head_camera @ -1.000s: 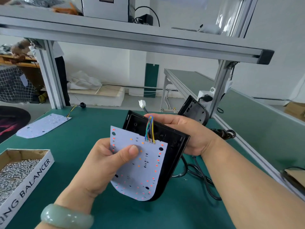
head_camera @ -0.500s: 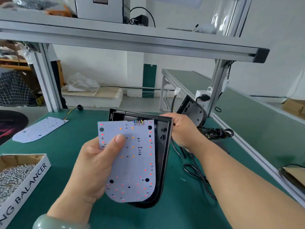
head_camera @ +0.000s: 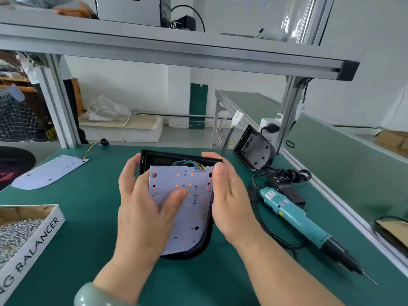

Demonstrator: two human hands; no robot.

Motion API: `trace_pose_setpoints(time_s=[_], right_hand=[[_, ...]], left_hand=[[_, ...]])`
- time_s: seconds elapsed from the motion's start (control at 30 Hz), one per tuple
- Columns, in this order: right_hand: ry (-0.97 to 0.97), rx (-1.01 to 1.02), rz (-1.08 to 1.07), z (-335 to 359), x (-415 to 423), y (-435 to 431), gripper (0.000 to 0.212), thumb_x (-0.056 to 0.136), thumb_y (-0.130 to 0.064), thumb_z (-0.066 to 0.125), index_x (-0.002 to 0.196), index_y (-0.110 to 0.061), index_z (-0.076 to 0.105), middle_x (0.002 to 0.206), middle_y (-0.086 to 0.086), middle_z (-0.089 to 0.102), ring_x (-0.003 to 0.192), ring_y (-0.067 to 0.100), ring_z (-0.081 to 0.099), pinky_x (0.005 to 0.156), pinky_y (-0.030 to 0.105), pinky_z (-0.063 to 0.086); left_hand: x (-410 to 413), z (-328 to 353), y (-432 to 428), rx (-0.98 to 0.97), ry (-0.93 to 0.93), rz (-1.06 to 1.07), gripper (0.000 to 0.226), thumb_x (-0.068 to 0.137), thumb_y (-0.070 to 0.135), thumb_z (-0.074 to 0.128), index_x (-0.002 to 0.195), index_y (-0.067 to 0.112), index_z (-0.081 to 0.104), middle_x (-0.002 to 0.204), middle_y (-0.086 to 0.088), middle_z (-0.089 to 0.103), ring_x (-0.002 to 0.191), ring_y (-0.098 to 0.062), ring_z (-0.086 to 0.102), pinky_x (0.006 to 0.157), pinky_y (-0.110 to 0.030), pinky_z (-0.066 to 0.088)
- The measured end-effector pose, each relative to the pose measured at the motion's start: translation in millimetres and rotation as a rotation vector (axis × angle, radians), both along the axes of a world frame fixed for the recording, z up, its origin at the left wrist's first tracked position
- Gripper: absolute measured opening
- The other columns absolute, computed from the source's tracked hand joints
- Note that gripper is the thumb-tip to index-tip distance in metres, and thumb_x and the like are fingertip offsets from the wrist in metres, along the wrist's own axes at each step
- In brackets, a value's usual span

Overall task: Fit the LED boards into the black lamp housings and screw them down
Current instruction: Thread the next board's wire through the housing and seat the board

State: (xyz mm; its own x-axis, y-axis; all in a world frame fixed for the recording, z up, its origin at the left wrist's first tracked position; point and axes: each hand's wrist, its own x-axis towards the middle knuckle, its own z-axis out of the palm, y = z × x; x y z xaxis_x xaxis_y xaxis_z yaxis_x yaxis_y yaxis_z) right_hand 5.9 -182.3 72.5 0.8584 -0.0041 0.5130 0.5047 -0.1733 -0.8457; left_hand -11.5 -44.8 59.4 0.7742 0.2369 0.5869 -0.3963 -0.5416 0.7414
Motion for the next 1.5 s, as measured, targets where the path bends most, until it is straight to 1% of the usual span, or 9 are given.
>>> trace_pose_setpoints(time_s=[0.1, 0.27, 0.47, 0.53, 0.67, 0.77, 1.0, 1.27, 1.5], right_hand=[[-0.007, 0.043, 0.007, -4, 0, 4, 0.027, 0.093, -0.047, 0.046, 0.114, -0.033, 0.055, 0.098, -0.017, 0.065, 0.092, -0.003, 0.059, 0.083, 0.009, 0.042], [-0.072, 0.129, -0.002, 0, 0, -1, 0.019, 0.087, -0.034, 0.057, 0.107, -0.033, 0.058, 0.086, -0.021, 0.065, 0.085, 0.001, 0.061, 0.082, 0.016, 0.045], [-0.08, 0.205, 0.028, 2, 1, -8, 0.017, 0.085, -0.031, 0.06, 0.102, -0.029, 0.057, 0.081, -0.024, 0.062, 0.079, -0.002, 0.058, 0.078, 0.013, 0.043], [-0.037, 0.254, 0.046, 4, 2, -11, 0.018, 0.084, -0.032, 0.062, 0.1, -0.026, 0.059, 0.084, -0.02, 0.066, 0.082, 0.001, 0.06, 0.08, 0.019, 0.046], [0.041, 0.332, 0.049, 3, 6, -21, 0.016, 0.082, -0.036, 0.063, 0.094, -0.026, 0.064, 0.087, -0.015, 0.07, 0.083, 0.005, 0.065, 0.079, 0.027, 0.051], [0.054, 0.237, 0.077, 2, 3, -22, 0.01, 0.083, -0.034, 0.062, 0.091, -0.027, 0.064, 0.083, -0.016, 0.069, 0.078, 0.003, 0.064, 0.074, 0.023, 0.05], [0.195, 0.162, 0.145, -6, -2, -17, 0.026, 0.09, 0.0, 0.06, 0.109, -0.018, 0.062, 0.1, -0.006, 0.073, 0.091, 0.007, 0.068, 0.084, 0.025, 0.053], [0.216, 0.34, 0.139, -7, -3, -15, 0.023, 0.087, 0.008, 0.059, 0.1, -0.011, 0.064, 0.084, -0.012, 0.072, 0.078, 0.004, 0.067, 0.068, 0.016, 0.051], [0.179, 0.26, 0.061, -4, -4, -18, 0.014, 0.089, -0.002, 0.063, 0.096, -0.013, 0.066, 0.083, -0.01, 0.072, 0.076, 0.005, 0.066, 0.068, 0.018, 0.053]], left_hand=[[2, 1, 0, 0.048, -0.068, 0.037, 0.07, 0.065, 0.06, 0.058, 0.111, 0.007, 0.06, 0.142, 0.004, 0.033, 0.111, 0.009, 0.032, 0.075, -0.016, 0.029], [2, -6, 2, -0.051, -0.196, -0.017, 0.053, 0.057, 0.045, 0.08, 0.102, 0.031, 0.055, 0.128, 0.026, 0.036, 0.118, 0.02, 0.035, 0.089, 0.005, 0.026], [0, -3, 0, -0.146, -0.254, -0.126, 0.047, 0.059, 0.051, 0.071, 0.103, 0.057, 0.054, 0.13, 0.03, 0.045, 0.128, -0.009, 0.048, 0.102, -0.034, 0.045], [-3, 2, -5, -0.174, -0.206, -0.161, 0.053, 0.058, 0.051, 0.072, 0.104, 0.063, 0.051, 0.129, 0.024, 0.05, 0.12, -0.016, 0.056, 0.096, -0.042, 0.05], [-3, 13, -2, -0.423, -0.222, -0.407, 0.069, 0.059, 0.024, 0.083, 0.114, 0.048, 0.05, 0.132, 0.004, 0.055, 0.089, -0.008, 0.069, 0.074, -0.023, 0.056], [-2, 16, 0, -0.324, -0.042, -0.308, 0.079, 0.066, 0.032, 0.083, 0.129, 0.053, 0.04, 0.111, 0.022, 0.065, 0.089, 0.003, 0.066, 0.073, -0.018, 0.053], [7, 11, 4, -0.44, 0.096, -0.22, 0.045, 0.078, 0.012, 0.076, 0.08, 0.054, 0.058, 0.076, 0.018, 0.069, 0.062, -0.001, 0.065, 0.049, -0.016, 0.05], [12, 7, 1, -0.533, 0.214, -0.294, 0.031, 0.087, 0.017, 0.067, 0.084, 0.047, 0.064, 0.079, 0.011, 0.072, 0.069, -0.011, 0.068, 0.062, -0.033, 0.054], [15, 8, 0, -0.478, 0.138, -0.217, 0.039, 0.081, 0.009, 0.072, 0.075, 0.047, 0.067, 0.071, 0.018, 0.069, 0.057, -0.002, 0.061, 0.053, -0.021, 0.051]])
